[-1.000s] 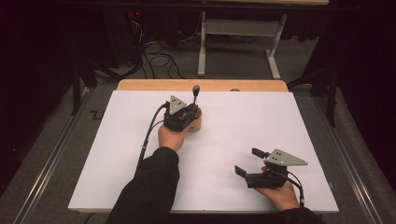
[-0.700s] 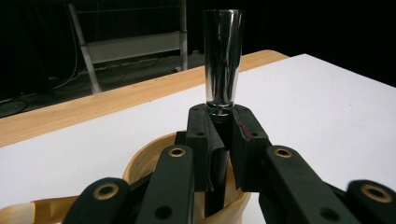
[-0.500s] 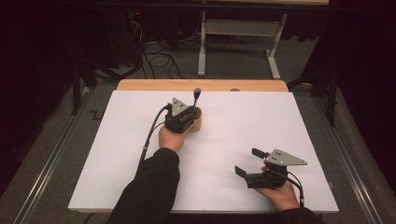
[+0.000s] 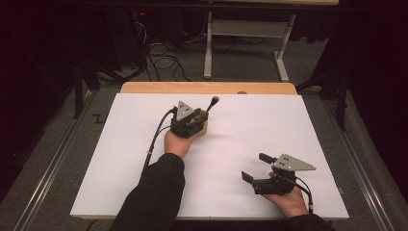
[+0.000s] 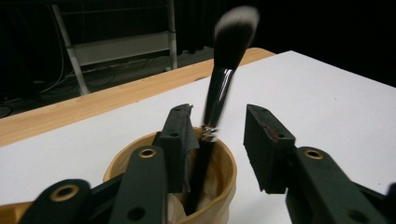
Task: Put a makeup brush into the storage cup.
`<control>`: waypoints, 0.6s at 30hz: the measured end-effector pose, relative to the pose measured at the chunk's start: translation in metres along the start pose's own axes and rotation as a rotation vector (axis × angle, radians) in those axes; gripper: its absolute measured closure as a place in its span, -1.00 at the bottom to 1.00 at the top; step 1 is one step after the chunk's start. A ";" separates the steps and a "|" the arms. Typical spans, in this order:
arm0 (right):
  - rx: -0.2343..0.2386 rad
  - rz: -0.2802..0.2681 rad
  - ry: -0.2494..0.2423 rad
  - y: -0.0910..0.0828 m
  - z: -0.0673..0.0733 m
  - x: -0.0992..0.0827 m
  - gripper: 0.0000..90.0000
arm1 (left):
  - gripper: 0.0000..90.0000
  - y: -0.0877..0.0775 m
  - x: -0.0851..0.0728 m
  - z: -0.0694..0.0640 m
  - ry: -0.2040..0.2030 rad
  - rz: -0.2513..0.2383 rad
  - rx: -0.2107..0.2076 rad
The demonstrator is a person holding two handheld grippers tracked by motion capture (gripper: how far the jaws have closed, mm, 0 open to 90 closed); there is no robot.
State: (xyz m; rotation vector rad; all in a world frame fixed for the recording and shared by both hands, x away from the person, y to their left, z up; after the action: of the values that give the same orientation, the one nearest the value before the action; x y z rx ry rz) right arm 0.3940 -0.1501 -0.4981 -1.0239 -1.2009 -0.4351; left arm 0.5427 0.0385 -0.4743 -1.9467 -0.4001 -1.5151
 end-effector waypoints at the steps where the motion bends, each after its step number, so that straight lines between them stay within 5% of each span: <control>1: 0.000 -0.001 -0.002 0.000 0.000 0.000 -0.89 | 0.29 0.000 0.000 0.000 -0.002 0.001 -0.001; 18: -0.003 -0.003 -0.008 0.000 0.002 0.001 -0.89 | 0.16 -0.011 -0.001 -0.009 -0.040 0.005 -0.011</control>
State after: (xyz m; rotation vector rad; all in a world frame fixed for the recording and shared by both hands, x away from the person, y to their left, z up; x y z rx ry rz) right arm 0.3929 -0.1484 -0.4975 -1.0272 -1.2089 -0.4353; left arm 0.5291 0.0411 -0.4710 -1.9872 -0.4044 -1.4799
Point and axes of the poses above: each handheld gripper's, and its own axes: y roughly forward along the jaws, x roughly out of its top, z roughly to its left, the point moved 10 cm from there along y, roughly forward along the jaws, and after that the axes turned 15 degrees about -x, right-handed, at the moved point
